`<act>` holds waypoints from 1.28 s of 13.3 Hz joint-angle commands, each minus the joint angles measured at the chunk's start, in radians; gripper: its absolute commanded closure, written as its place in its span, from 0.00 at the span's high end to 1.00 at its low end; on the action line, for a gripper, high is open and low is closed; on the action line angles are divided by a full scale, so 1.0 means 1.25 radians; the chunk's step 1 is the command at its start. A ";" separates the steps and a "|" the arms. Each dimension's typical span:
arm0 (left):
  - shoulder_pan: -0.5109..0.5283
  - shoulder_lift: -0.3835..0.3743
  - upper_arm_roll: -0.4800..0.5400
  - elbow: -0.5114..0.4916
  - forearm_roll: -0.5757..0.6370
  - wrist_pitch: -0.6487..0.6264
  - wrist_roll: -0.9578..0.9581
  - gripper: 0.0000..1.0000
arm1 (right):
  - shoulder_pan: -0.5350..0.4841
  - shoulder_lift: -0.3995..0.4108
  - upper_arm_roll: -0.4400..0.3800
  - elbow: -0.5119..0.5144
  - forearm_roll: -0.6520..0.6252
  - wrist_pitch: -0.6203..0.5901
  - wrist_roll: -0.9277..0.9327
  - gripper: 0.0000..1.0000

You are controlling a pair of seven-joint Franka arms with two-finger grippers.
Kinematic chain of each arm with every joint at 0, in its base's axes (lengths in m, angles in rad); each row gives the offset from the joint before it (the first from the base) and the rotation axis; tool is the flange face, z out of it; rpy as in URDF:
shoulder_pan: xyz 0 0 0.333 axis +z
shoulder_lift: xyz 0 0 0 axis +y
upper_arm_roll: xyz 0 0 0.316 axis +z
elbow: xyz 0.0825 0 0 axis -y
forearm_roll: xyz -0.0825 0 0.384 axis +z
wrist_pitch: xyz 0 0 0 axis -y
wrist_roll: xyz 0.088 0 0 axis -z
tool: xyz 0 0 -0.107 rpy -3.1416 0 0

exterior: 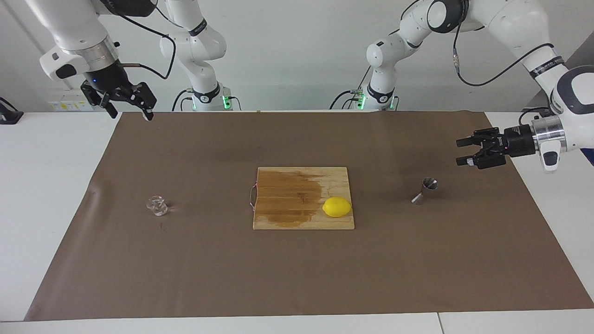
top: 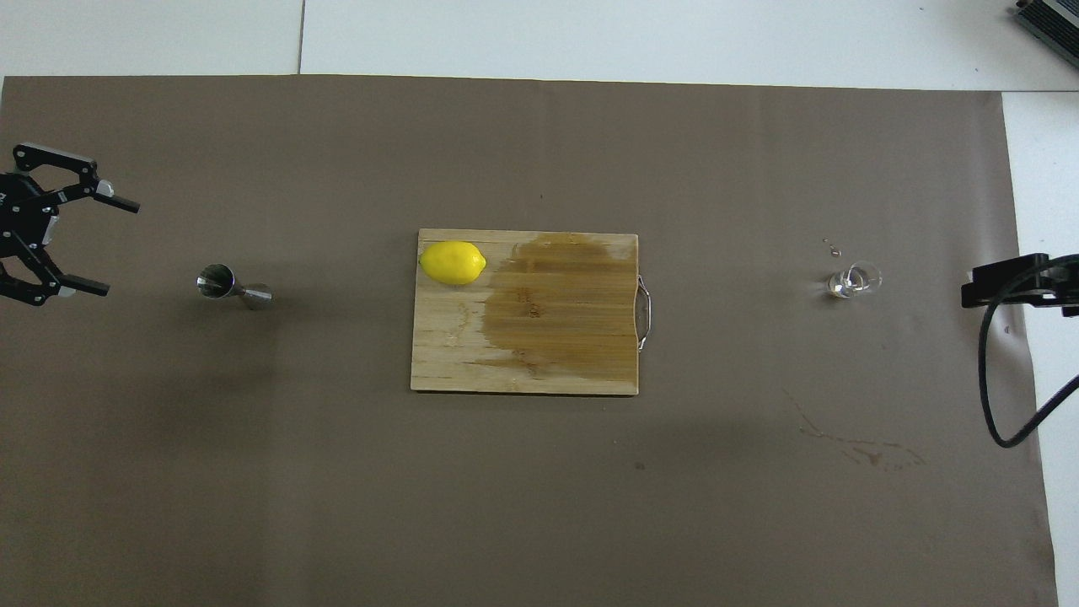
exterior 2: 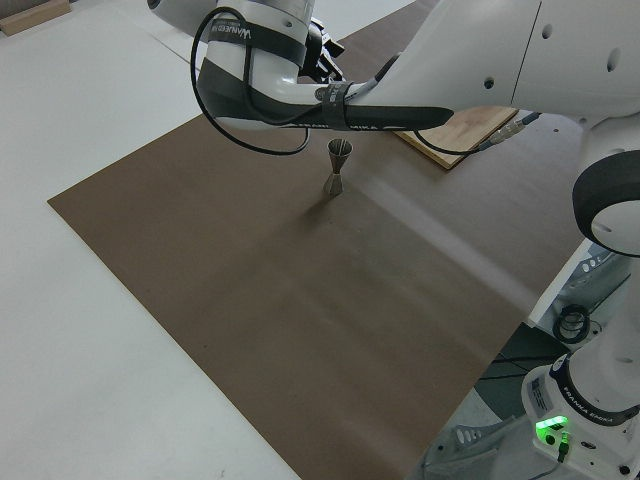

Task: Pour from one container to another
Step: 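Move the left gripper open toward the small dark metal cup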

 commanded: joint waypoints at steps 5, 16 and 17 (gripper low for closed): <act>0.072 0.034 -0.014 -0.131 -0.136 -0.001 -0.095 1.00 | 0.001 -0.018 -0.001 -0.021 0.015 0.011 0.008 1.00; 0.140 0.143 -0.058 -0.242 -0.231 0.058 -0.089 1.00 | 0.001 -0.018 -0.001 -0.021 0.015 0.011 0.008 1.00; 0.167 0.164 -0.086 -0.232 -0.230 0.058 -0.092 1.00 | 0.001 -0.018 -0.001 -0.021 0.015 0.011 0.008 1.00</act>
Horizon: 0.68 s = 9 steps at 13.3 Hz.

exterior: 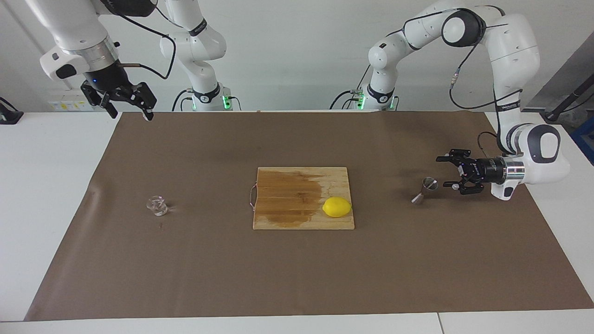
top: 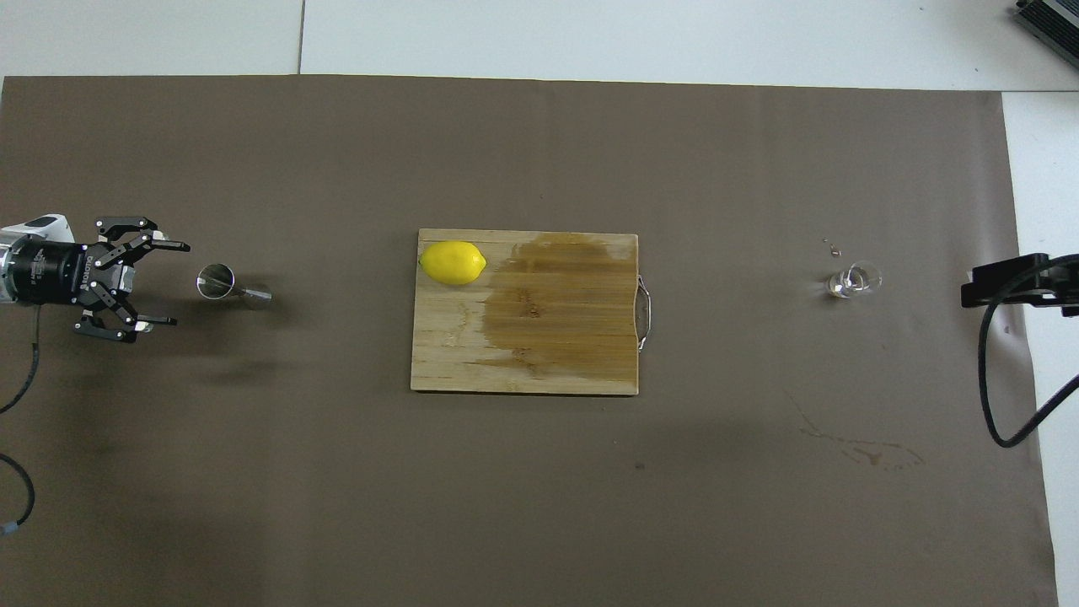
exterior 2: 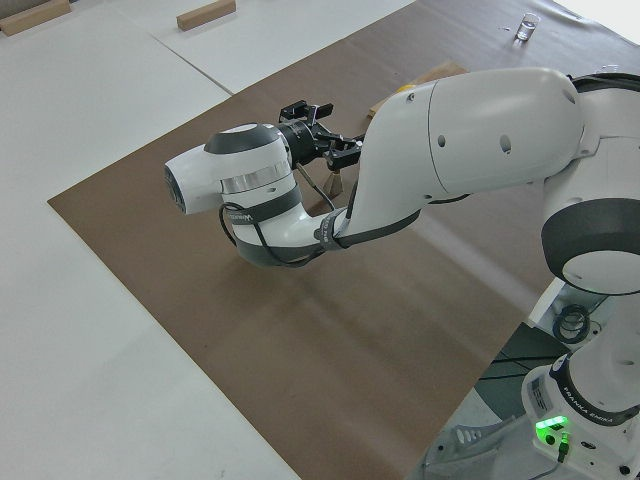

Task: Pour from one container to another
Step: 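Move the left gripper open toward the small dark metal cup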

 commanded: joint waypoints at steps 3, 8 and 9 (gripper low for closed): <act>0.071 0.069 -0.080 0.017 -0.018 0.007 -0.012 1.00 | 0.001 -0.018 -0.001 -0.021 0.015 0.011 0.008 1.00; 0.076 0.098 -0.109 0.011 -0.036 0.072 -0.003 1.00 | 0.001 -0.018 -0.001 -0.021 0.015 0.011 0.008 1.00; 0.076 0.102 -0.109 0.007 -0.036 0.084 0.001 1.00 | 0.001 -0.018 -0.001 -0.021 0.015 0.011 0.008 1.00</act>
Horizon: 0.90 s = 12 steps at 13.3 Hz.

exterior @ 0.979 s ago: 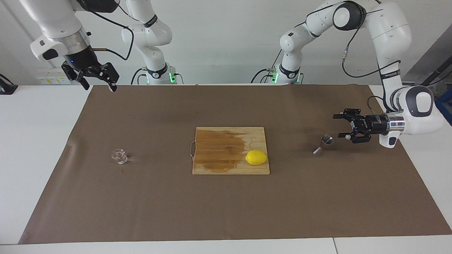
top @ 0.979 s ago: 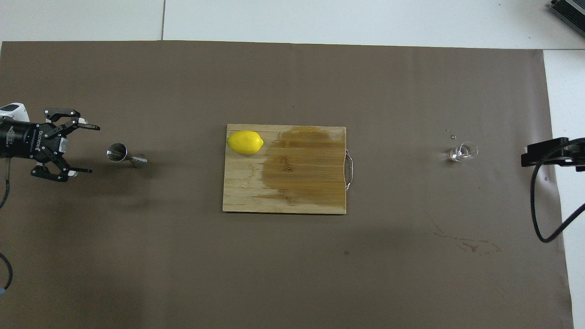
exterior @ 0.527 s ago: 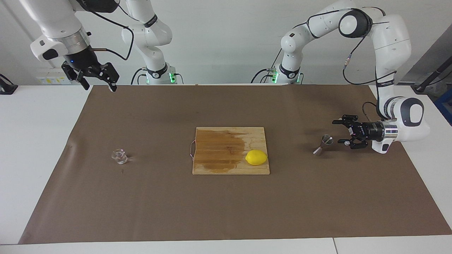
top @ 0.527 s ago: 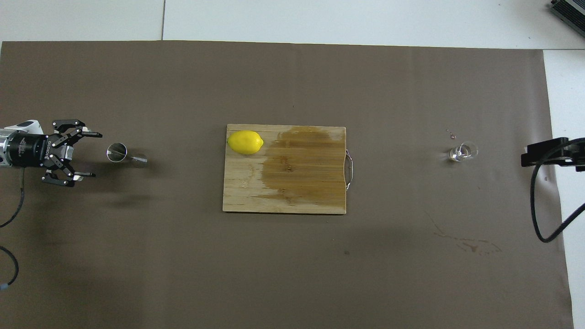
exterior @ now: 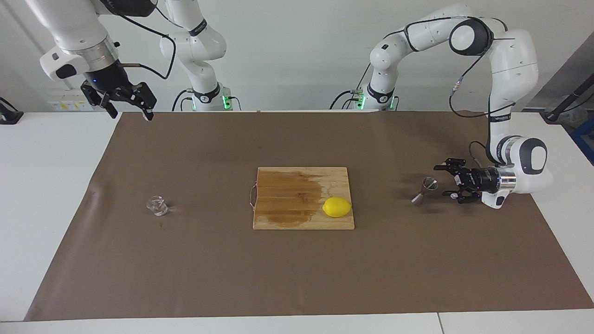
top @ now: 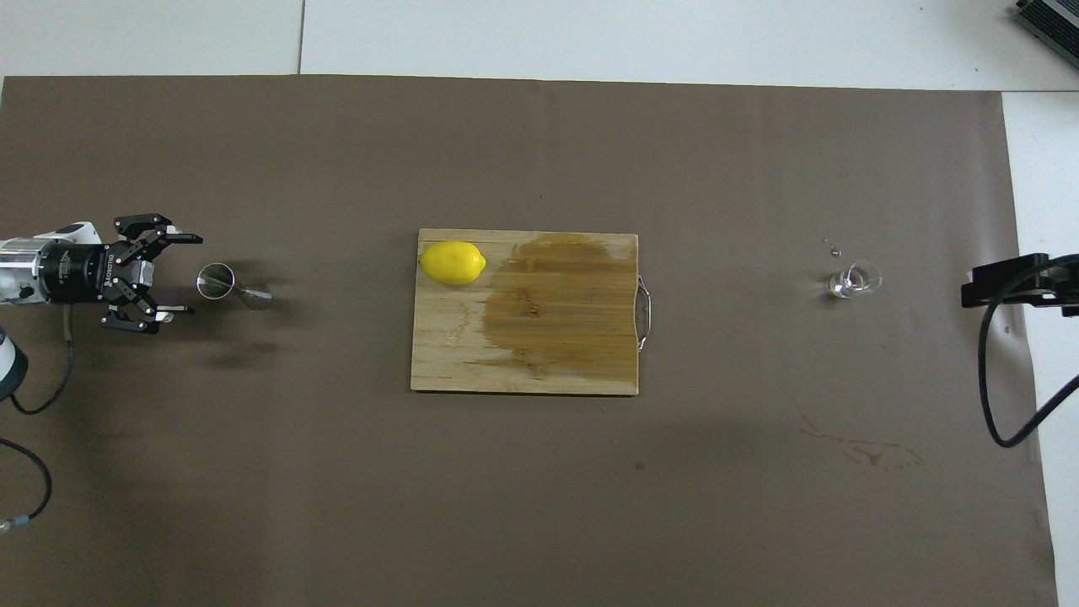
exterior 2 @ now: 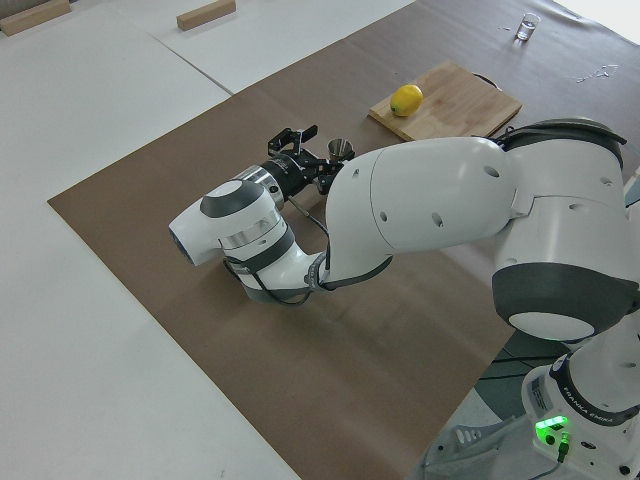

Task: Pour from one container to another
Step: 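Move the left gripper open toward the small dark metal cup, then close the left gripper around the dark metal cup and lift it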

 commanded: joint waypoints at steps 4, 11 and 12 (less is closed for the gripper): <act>0.013 0.030 -0.019 -0.002 -0.009 0.037 0.023 1.00 | 0.001 -0.018 -0.001 -0.021 0.015 0.012 0.008 1.00; 0.012 0.031 -0.019 -0.023 0.020 0.054 0.056 1.00 | 0.001 -0.018 -0.001 -0.021 0.015 0.012 0.008 1.00; 0.012 0.032 -0.019 -0.023 0.021 0.057 0.055 1.00 | 0.001 -0.018 -0.001 -0.021 0.015 0.011 0.008 1.00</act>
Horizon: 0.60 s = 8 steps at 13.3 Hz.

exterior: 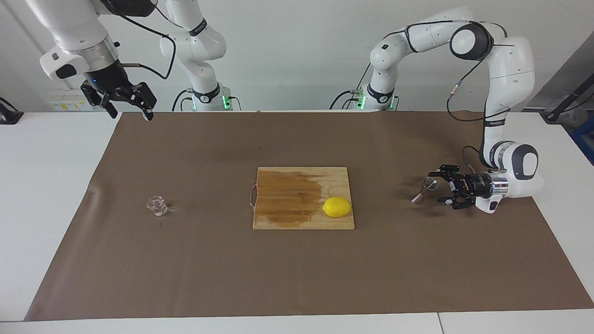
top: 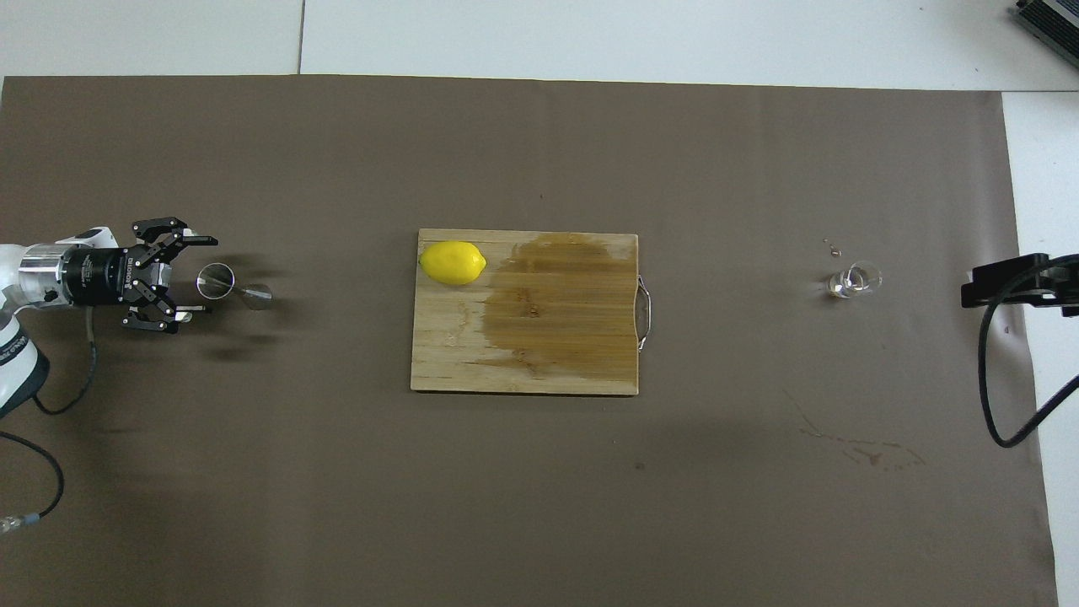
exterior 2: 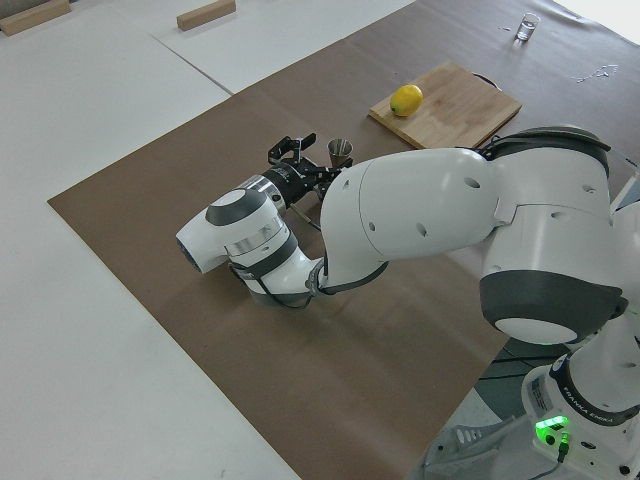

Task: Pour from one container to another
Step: 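Close the left gripper around the dark metal cup and lift it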

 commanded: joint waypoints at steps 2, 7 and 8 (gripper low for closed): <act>0.013 0.001 -0.015 -0.023 0.013 0.019 0.011 1.00 | 0.001 -0.018 -0.001 -0.021 0.015 0.011 0.008 1.00; 0.018 0.001 -0.020 -0.024 0.012 0.020 -0.001 1.00 | 0.001 -0.018 -0.001 -0.021 0.015 0.012 0.008 1.00; 0.018 0.001 -0.021 -0.024 0.012 0.019 -0.001 1.00 | 0.001 -0.018 -0.001 -0.021 0.015 0.012 0.008 1.00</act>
